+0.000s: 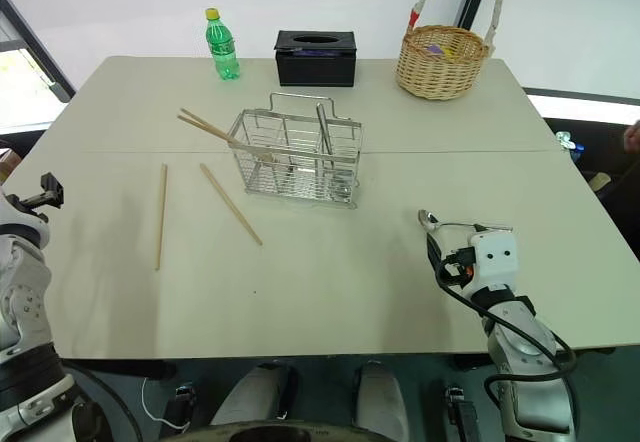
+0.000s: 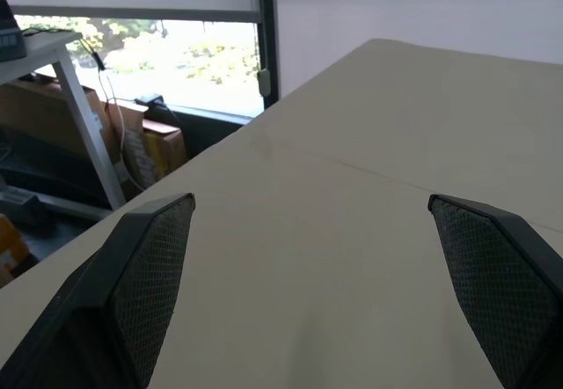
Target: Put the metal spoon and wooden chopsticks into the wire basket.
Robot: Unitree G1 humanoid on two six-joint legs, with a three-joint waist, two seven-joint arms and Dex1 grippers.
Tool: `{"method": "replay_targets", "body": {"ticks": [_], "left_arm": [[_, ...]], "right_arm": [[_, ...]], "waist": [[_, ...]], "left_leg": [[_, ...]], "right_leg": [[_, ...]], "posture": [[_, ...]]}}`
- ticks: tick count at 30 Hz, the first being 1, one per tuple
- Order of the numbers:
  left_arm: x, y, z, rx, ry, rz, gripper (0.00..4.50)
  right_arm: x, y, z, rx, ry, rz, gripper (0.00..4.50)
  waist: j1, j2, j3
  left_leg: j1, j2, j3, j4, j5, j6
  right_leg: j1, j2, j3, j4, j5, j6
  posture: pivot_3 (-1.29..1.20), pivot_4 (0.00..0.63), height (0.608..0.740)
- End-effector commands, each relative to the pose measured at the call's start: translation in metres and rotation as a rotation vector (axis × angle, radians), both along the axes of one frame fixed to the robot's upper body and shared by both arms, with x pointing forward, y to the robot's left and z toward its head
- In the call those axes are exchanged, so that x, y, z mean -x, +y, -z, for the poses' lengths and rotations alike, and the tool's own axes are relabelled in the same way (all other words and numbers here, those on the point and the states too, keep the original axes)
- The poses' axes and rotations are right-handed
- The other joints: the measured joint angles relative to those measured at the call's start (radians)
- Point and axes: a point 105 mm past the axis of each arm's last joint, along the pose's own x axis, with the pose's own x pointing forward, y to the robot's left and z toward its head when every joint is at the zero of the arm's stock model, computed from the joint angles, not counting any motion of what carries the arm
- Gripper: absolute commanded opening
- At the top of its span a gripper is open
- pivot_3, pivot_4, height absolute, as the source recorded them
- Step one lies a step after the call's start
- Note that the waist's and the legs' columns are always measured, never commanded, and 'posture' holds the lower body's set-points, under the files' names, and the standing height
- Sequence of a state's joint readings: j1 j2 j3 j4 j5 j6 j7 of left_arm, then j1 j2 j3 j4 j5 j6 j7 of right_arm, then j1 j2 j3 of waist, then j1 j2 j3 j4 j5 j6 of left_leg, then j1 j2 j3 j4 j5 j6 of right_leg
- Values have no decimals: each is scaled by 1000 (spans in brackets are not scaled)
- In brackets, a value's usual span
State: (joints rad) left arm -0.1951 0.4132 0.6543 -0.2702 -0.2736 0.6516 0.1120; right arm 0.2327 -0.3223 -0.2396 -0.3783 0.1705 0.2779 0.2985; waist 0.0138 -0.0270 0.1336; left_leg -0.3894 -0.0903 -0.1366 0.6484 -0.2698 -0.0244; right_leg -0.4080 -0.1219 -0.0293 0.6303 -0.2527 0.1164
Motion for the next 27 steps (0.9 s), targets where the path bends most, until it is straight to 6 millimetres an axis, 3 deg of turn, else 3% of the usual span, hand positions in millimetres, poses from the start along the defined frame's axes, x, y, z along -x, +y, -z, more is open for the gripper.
{"method": "replay_targets", "body": {"ticks": [1, 21, 27], "left_arm": [[5, 3, -15, -29, -45, -15, 4500], [0, -4, -18, -44, -47, 17, 4500], [-16, -34, -26, -39, -53, 264, 4500]], "right_arm": [[-1, 1, -8, 10, -35, -9, 4480], [-3, -4, -13, 29, -46, -5, 4480], [-20, -12, -40, 159, -75, -172, 4480]], "waist": [[0, 0, 0], [0, 0, 0], [0, -1, 0]], "left_leg": [[0, 0, 0, 0, 0, 0], [0, 0, 0, 0, 0, 0], [0, 0, 0, 0, 0, 0]], "right_leg": [[0, 0, 0, 0, 0, 0], [0, 0, 0, 0, 0, 0], [1, 0, 0, 0, 0, 0]], "posture": [[0, 150, 661], [0, 150, 661], [0, 150, 661]]}}
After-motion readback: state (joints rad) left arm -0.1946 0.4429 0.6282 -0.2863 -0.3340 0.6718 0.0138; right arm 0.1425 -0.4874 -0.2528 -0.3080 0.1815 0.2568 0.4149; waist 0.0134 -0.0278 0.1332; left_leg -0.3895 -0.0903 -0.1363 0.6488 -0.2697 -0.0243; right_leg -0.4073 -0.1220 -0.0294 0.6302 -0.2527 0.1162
